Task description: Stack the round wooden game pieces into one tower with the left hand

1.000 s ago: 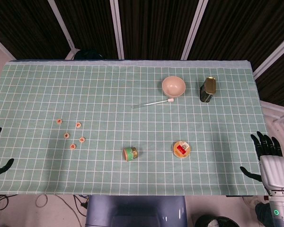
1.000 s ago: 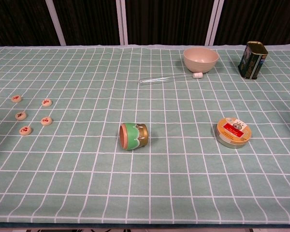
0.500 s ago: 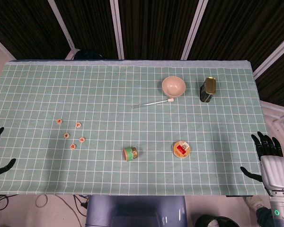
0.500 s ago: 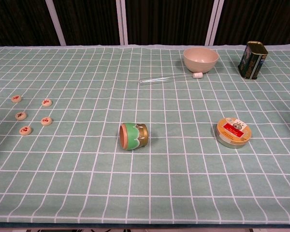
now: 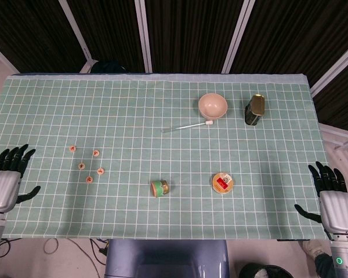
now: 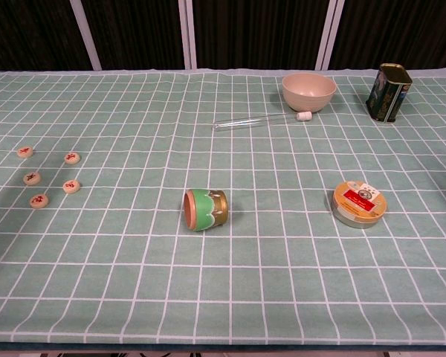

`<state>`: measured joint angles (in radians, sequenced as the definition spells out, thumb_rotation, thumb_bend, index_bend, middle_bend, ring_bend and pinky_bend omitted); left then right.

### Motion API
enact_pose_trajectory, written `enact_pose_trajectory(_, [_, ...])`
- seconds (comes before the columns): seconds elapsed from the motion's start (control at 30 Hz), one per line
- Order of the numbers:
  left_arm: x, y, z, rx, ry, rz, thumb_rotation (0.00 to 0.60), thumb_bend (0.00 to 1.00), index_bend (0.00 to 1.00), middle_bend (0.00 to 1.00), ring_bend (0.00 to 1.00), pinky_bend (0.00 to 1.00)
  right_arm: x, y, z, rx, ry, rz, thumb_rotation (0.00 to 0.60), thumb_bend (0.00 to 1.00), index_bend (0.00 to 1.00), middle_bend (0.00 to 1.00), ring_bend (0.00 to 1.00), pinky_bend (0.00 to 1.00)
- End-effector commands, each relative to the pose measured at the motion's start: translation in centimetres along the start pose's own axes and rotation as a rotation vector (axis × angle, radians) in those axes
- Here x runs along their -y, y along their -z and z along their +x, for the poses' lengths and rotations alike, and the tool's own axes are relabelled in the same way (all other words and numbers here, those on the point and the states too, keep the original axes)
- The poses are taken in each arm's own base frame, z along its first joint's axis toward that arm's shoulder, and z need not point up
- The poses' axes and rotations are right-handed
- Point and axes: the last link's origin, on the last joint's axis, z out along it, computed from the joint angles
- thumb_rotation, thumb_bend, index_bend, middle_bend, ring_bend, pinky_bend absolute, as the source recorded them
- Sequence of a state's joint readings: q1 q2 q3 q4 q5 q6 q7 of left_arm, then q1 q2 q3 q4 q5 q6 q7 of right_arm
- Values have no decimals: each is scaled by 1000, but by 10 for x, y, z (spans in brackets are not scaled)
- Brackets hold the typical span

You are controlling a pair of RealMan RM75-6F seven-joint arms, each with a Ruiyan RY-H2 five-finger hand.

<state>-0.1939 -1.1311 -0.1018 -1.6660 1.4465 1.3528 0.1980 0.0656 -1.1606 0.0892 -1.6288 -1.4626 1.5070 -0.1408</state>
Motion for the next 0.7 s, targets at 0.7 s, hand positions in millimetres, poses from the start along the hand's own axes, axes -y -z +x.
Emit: enact_pose_trajectory(0.7, [-66, -95, -38, 138, -193, -136, 600, 203, 229, 0, 0, 0, -1, -2, -1, 8, -4, -19, 600, 232, 54, 13, 39, 0])
